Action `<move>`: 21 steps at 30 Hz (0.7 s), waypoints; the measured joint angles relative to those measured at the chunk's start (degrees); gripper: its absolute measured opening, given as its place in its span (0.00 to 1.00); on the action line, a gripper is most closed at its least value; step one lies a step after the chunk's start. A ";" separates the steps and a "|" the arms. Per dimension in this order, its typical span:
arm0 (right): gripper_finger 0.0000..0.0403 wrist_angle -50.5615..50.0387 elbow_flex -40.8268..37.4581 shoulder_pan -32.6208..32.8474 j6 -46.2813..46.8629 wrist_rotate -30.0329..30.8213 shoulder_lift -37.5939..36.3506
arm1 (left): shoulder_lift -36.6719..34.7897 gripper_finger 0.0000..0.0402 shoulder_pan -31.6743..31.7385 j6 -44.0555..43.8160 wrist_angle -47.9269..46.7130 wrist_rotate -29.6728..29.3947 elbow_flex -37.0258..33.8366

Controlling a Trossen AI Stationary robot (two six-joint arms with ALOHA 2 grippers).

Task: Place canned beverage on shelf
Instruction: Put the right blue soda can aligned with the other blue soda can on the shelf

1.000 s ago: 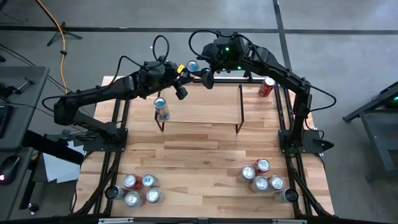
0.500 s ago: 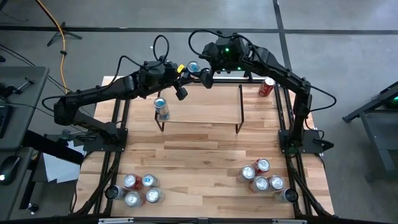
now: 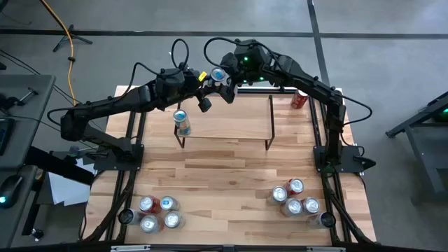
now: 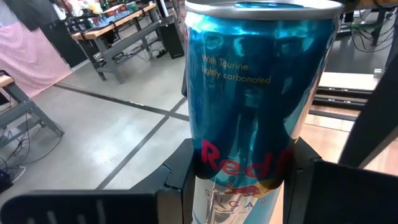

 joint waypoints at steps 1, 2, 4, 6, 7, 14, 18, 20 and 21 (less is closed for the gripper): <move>0.93 0.41 0.00 0.00 0.00 -0.01 0.00 | 0.00 0.22 0.03 0.00 -0.19 -0.01 0.00; 0.93 1.02 0.00 0.01 -0.04 -0.02 0.00 | 0.00 0.22 0.04 0.00 -0.59 0.00 0.00; 0.93 2.19 0.00 0.02 -0.48 -0.02 -0.08 | 0.00 0.22 0.04 -0.02 -1.15 0.00 0.00; 0.93 3.64 -0.04 0.02 -0.46 -0.02 -0.37 | 0.00 0.22 0.04 -0.02 -1.51 0.00 0.00; 0.93 4.33 -0.03 0.02 -0.45 -0.02 -0.49 | 0.00 0.22 0.04 -0.02 -1.52 0.00 0.00; 0.82 1.57 -0.02 0.02 -0.42 0.00 -0.24 | 0.00 0.22 0.04 -0.02 -1.50 -0.02 0.00; 0.69 1.90 -0.02 0.02 0.15 0.80 -0.24 | 0.01 0.24 0.04 -0.02 -1.52 -0.02 0.00; 0.60 1.94 -0.02 0.04 -0.02 1.19 -0.24 | 0.02 0.27 0.04 -0.15 -1.48 -0.13 0.00; 0.56 1.96 -0.02 0.04 -0.03 1.29 -0.24 | 0.02 0.30 0.04 -0.16 -1.48 -0.13 0.00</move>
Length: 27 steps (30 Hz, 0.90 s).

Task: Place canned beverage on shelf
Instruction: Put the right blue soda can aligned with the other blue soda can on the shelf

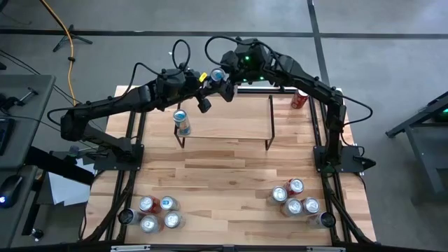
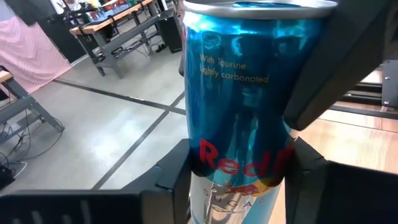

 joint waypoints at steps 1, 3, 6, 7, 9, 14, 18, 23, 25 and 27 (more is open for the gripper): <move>0.55 0.00 0.00 0.00 -0.11 0.01 0.00 | 0.00 0.32 0.00 -0.02 -0.02 -0.02 0.00; 0.55 -0.06 0.00 0.00 -0.65 0.03 -0.04 | 0.02 0.37 0.27 0.00 -0.32 -0.04 0.18; 0.55 -0.28 0.00 0.07 -1.23 1.34 -0.23 | 0.07 0.45 0.33 0.39 -1.86 0.26 1.19; 0.55 -1.07 -0.01 0.05 -1.87 2.14 -0.50 | 0.07 0.47 0.33 0.43 -3.86 0.33 2.13; 0.55 -3.62 -0.05 -0.13 -2.94 4.35 -0.97 | -0.02 0.52 0.35 0.47 -8.80 0.05 4.71; 0.55 -5.80 -0.07 -0.30 -4.45 8.28 -1.53 | -0.18 0.59 0.85 3.18 -24.52 -0.36 14.08; 0.55 -6.38 -0.07 0.30 -3.32 7.72 -0.23 | -2.75 0.59 1.28 0.45 -32.56 -0.56 20.11; 0.55 -3.73 -0.07 2.93 -2.41 7.48 3.28 | -12.05 0.57 3.22 -6.45 -33.59 -0.31 16.03; 0.55 -2.37 -0.07 4.20 -1.65 6.27 4.90 | -17.15 0.56 3.90 -9.32 -32.08 -0.77 12.01; 0.55 -1.67 -0.07 5.21 -1.50 5.56 6.51 | -21.90 0.55 4.13 -11.67 -29.84 -1.63 7.82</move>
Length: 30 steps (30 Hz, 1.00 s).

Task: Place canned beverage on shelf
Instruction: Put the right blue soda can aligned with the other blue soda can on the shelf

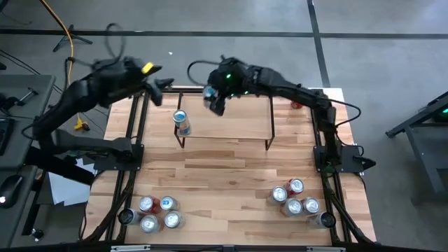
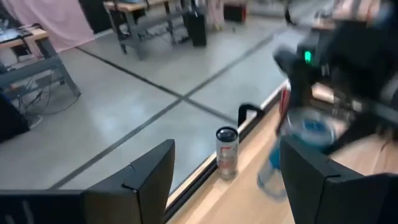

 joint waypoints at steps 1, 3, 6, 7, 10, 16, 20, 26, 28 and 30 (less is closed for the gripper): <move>0.55 0.86 0.00 0.50 0.03 -0.07 0.62 | -2.10 0.54 0.02 -1.09 0.98 -0.53 -1.90; 0.55 1.77 0.00 1.22 0.65 -0.34 1.88 | -5.70 0.54 0.02 -4.11 2.34 -0.84 -5.00; 0.55 1.67 0.00 1.81 2.33 -1.18 3.05 | -9.19 0.54 0.02 -8.44 2.76 -0.99 -8.27; 0.55 1.31 0.00 1.83 3.14 -1.40 3.28 | -9.90 0.54 0.02 -9.32 2.80 -0.98 -8.88; 0.55 -1.04 0.00 1.83 6.06 -1.56 3.46 | -10.63 0.54 0.02 -10.70 2.80 -0.95 -9.74; 0.55 -6.41 0.00 1.28 11.76 -3.81 3.46 | -10.35 0.54 0.00 -10.68 4.81 0.06 -9.74; 0.55 -6.73 0.00 1.28 11.66 -2.43 3.46 | -10.00 0.54 0.00 -8.37 6.71 0.08 -9.72; 0.60 -6.89 0.00 1.28 11.11 -1.15 3.46 | -9.71 0.53 0.00 -7.34 7.67 0.19 -9.72; 0.64 -6.79 0.02 1.38 11.12 -1.15 3.68 | -9.77 0.53 0.00 -7.29 7.72 0.19 -9.72; 0.66 -6.29 0.07 1.41 11.11 -1.17 3.93 | -9.77 0.53 0.00 -7.21 7.74 0.19 -9.72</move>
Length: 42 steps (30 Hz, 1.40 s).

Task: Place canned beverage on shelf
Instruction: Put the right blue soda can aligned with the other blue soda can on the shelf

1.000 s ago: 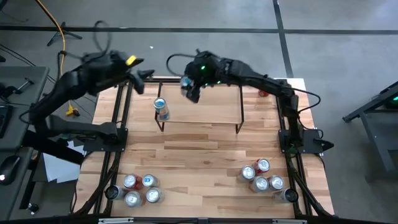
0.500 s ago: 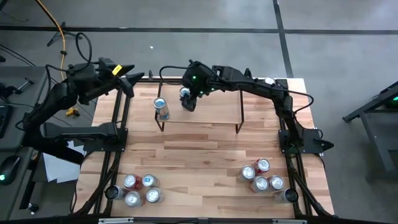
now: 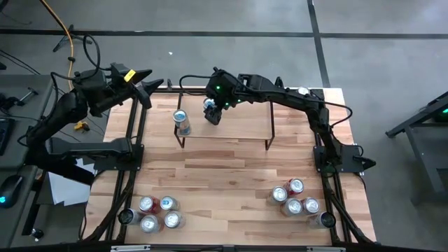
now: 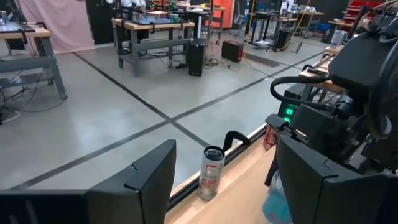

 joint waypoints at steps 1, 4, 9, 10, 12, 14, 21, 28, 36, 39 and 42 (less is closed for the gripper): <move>0.66 -0.04 0.00 0.00 -0.13 0.01 0.01 | 0.00 0.53 0.00 0.39 0.01 -0.02 0.00; 0.67 0.73 0.05 0.00 -0.14 -0.05 0.20 | 0.06 0.53 0.00 0.94 0.03 -0.02 0.00; 0.68 1.60 0.04 0.00 -2.08 -0.22 0.40 | 0.00 0.53 -0.02 1.00 0.05 -0.02 0.00; 0.68 2.03 0.04 0.00 -2.64 -0.24 0.19 | 0.02 0.53 -0.02 1.00 0.05 -0.02 0.00; 0.68 3.05 0.06 0.00 -3.67 -0.26 -0.20 | 0.00 0.53 -0.04 1.43 0.09 -0.02 0.00; 0.68 2.93 0.81 0.00 -5.05 -0.43 -0.74 | 0.00 0.53 -0.02 2.33 0.31 -0.03 0.00; 0.68 1.94 1.88 -0.07 -11.37 -1.33 -3.99 | -0.04 0.53 -0.02 2.99 1.19 -0.05 0.00; 0.68 -11.00 1.88 0.36 -13.70 -0.97 -8.61 | 0.00 0.53 0.00 4.04 1.14 -0.03 0.00; 0.54 -16.88 -4.36 3.40 -15.64 -0.54 -10.03 | -4.08 0.53 0.00 4.66 8.92 5.20 -8.78; 0.42 -10.49 -15.73 3.96 -15.07 -0.88 -13.56 | -7.57 0.53 -0.02 1.51 13.26 6.03 -15.14; 0.27 -0.82 -30.52 3.98 -12.28 -0.96 -19.83 | -10.89 0.53 -0.02 -0.68 15.96 6.03 -19.56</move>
